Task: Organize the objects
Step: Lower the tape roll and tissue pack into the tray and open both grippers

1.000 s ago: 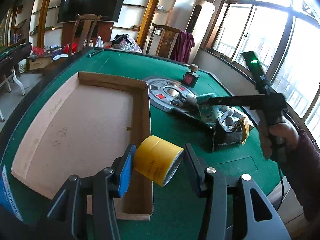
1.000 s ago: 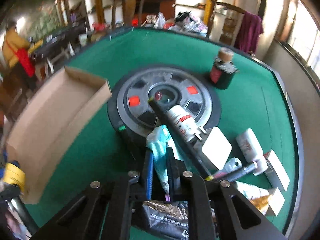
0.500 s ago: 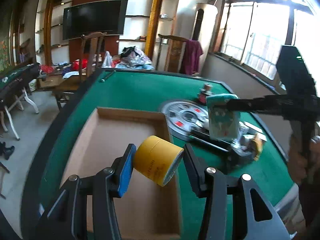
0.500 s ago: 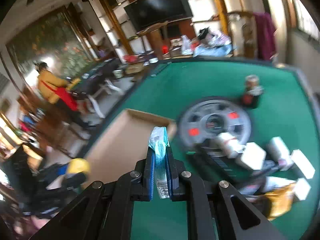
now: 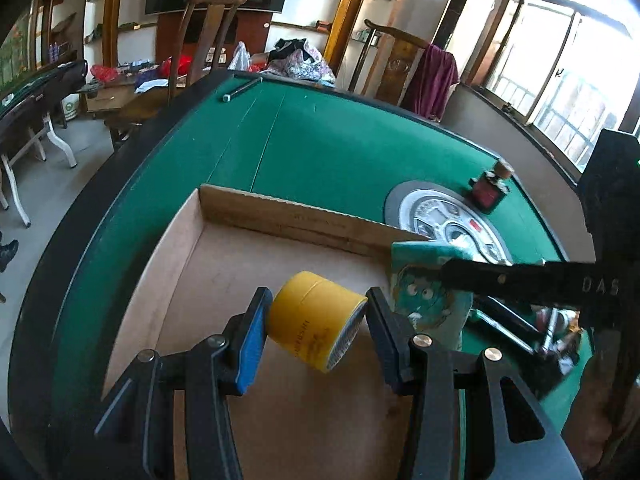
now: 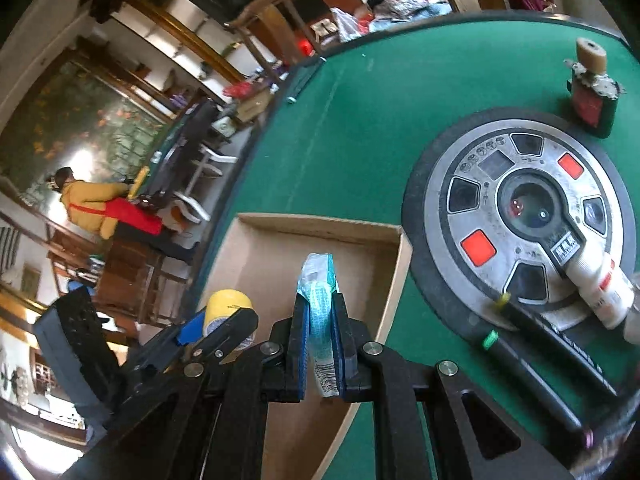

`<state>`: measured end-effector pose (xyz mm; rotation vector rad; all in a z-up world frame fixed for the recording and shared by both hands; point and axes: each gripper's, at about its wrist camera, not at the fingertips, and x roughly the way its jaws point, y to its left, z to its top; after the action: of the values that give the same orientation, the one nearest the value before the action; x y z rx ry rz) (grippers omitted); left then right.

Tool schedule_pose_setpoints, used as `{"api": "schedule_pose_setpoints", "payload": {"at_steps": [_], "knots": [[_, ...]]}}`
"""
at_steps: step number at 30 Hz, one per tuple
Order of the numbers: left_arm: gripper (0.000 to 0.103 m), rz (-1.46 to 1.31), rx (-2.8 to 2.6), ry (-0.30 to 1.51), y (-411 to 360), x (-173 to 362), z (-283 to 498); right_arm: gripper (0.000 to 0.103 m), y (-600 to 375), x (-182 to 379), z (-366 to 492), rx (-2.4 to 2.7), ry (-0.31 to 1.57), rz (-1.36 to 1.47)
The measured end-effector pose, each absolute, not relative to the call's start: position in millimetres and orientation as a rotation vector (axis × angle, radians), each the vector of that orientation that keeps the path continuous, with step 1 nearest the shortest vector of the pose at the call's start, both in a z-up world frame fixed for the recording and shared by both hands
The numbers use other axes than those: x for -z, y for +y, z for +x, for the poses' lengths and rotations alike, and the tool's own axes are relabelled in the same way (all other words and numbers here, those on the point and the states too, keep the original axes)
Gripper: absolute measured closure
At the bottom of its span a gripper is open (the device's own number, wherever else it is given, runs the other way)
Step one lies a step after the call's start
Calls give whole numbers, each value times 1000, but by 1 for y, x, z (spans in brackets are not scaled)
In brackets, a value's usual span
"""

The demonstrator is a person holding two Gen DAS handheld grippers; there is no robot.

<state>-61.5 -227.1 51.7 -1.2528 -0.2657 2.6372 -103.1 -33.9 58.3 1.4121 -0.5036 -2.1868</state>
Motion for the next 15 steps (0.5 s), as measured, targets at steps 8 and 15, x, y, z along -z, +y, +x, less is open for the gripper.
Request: {"api": "schedule_pose_setpoints", "payload": {"at_steps": [8,15], "knots": [[31,-1289,-2645,-334,-224,-42,-72,86,-53,-48,-120,2269,-367,1449],[23,-1311,-2674,-430,-235,-43,-59,69,-43,-67,-103,2407,-225,1358]]}}
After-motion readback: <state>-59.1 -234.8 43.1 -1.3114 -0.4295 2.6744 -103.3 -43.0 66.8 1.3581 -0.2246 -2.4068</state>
